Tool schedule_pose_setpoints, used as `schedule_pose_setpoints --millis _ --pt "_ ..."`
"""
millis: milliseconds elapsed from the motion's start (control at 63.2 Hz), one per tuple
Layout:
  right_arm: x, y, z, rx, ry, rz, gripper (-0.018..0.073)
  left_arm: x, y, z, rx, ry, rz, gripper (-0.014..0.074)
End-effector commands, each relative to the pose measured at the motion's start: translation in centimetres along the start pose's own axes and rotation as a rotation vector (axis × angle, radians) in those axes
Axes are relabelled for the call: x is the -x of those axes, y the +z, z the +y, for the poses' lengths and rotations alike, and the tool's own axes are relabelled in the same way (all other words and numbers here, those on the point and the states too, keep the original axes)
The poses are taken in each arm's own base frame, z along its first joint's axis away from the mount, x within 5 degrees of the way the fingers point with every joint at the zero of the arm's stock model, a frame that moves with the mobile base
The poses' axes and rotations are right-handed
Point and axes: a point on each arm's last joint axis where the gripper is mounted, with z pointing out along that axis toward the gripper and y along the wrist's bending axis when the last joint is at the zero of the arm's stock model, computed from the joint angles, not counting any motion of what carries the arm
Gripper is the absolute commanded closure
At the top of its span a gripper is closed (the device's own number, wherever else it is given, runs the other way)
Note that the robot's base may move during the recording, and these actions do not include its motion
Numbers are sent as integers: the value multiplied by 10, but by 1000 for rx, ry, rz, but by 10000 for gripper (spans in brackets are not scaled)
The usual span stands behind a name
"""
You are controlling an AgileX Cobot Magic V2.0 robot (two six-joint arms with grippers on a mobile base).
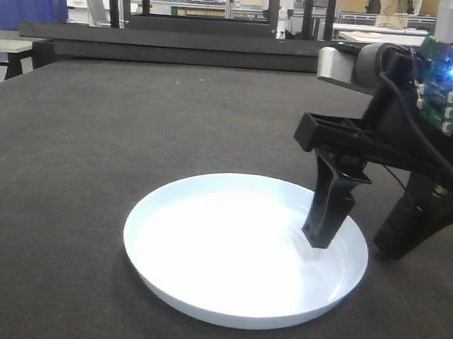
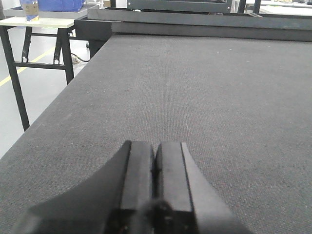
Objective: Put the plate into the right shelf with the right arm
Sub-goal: 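Lower the right gripper onto the plate rim nearest it and close, then lift the white plate upright with the right gripper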
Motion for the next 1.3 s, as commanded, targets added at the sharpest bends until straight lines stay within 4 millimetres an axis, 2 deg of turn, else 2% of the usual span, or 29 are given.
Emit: schedule_pose_setpoints --millis 0,348,569,696,1107,1281 --pt "8 -17 7 31 -13 -86 22 5 0 0 5 -9 -82 643" --pt "11 -17 7 32 -13 -112 36 5 0 0 5 -9 -82 643" --pt "11 -17 7 32 -13 -111 249 5 0 0 5 -9 -82 643" --pt "11 -17 7 32 -13 -112 323 5 0 0 5 -9 -82 643" --pt "13 -16 7 31 -12 -139 326 5 0 0 5 -9 -82 643" --pt "14 -5 5 21 -4 -103 326 5 0 0 5 -9 -82 643"
